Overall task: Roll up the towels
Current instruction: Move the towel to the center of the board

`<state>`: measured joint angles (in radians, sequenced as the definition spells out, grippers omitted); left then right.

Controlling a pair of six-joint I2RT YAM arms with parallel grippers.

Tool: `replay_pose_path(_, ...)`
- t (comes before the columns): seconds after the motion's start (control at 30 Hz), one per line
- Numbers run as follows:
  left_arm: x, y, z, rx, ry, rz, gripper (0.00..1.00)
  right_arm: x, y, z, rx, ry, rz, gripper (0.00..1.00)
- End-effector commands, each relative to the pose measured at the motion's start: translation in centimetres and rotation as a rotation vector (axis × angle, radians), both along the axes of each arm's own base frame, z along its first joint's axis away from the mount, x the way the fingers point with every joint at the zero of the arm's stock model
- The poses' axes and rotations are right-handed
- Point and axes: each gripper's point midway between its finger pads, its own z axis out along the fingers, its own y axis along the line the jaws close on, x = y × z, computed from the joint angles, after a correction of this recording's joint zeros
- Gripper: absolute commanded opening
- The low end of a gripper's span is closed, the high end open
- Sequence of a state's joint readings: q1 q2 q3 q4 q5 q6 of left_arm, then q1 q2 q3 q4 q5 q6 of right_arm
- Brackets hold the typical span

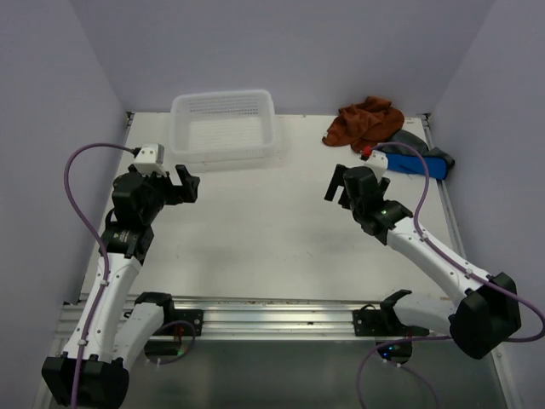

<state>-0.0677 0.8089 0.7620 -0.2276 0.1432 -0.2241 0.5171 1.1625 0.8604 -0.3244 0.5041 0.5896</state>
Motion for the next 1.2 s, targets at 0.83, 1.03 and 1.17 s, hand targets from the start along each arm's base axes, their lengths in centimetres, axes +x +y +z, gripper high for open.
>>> replay_pose_path(0.83, -0.6, -0.1, 1.4, -0.001, -0.048, -0.011, 1.00, 5.4, 2.2, 3.8, -0.084, -0.166, 0.086, 0.99)
replay_pose_path(1.03, -0.8, -0.1, 1.6, -0.002, -0.060, -0.012, 1.00, 11.9, 2.8, 2.1, -0.066, -0.049, -0.005, 0.98)
replay_pose_path(1.17, -0.8, -0.3, 1.4, -0.005, -0.055, -0.018, 1.00, 15.6, -0.9, -0.1, -0.068, 0.057, -0.141, 0.97)
